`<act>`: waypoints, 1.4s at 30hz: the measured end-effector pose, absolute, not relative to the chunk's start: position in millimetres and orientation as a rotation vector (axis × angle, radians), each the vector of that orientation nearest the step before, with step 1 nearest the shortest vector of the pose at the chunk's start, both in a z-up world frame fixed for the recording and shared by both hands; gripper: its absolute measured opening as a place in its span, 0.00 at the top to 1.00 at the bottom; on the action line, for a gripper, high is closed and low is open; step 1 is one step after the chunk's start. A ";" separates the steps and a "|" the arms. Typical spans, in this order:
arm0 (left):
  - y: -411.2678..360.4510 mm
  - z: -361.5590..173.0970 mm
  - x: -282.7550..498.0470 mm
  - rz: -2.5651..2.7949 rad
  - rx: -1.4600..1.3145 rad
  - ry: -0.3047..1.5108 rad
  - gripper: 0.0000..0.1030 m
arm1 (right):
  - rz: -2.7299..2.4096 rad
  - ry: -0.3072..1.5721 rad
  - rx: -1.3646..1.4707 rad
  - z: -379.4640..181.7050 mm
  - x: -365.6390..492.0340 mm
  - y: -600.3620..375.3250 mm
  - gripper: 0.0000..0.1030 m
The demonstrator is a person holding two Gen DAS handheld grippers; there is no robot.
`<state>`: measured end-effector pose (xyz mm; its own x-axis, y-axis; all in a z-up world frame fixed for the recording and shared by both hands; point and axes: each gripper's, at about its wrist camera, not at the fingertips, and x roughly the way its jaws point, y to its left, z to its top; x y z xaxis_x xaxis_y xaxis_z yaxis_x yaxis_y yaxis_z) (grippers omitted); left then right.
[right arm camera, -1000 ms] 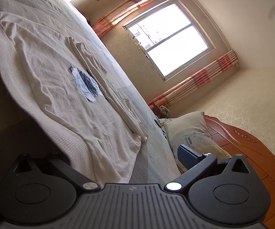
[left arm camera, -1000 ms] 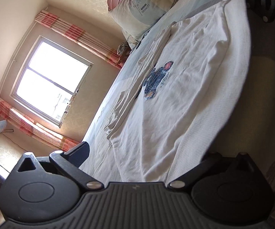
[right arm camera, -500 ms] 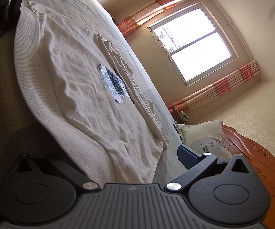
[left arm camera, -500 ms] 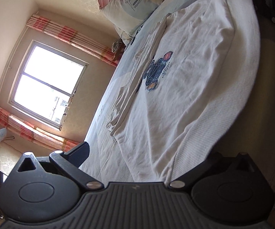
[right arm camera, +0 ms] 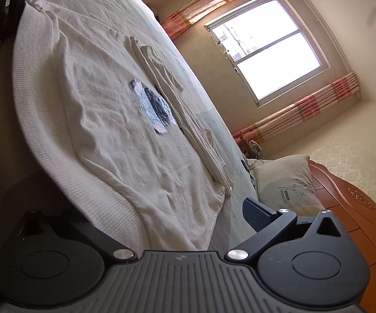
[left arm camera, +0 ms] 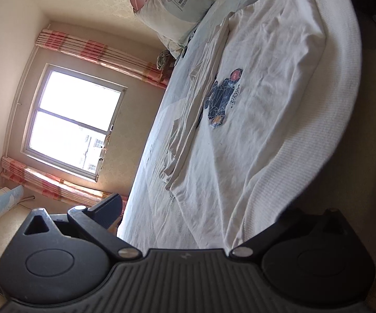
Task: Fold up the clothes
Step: 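Lower both open grippers to the long side edge of the sweatshirt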
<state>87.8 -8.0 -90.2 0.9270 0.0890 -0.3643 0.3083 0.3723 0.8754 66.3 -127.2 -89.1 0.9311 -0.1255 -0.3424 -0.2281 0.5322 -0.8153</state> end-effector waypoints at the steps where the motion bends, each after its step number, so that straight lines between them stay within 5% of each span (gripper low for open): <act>1: -8.0 -89.7 89.9 -0.178 1.170 0.404 0.00 | 0.064 0.389 -1.016 -88.8 66.7 -128.7 0.00; 22: -21.2 -44.7 147.9 0.033 1.118 0.467 0.00 | -0.054 0.302 -1.054 -50.1 114.1 -150.6 0.00; 42: -11.0 -26.2 273.4 0.022 1.102 0.406 0.00 | -0.082 0.286 -1.122 -30.7 245.8 -154.6 0.00</act>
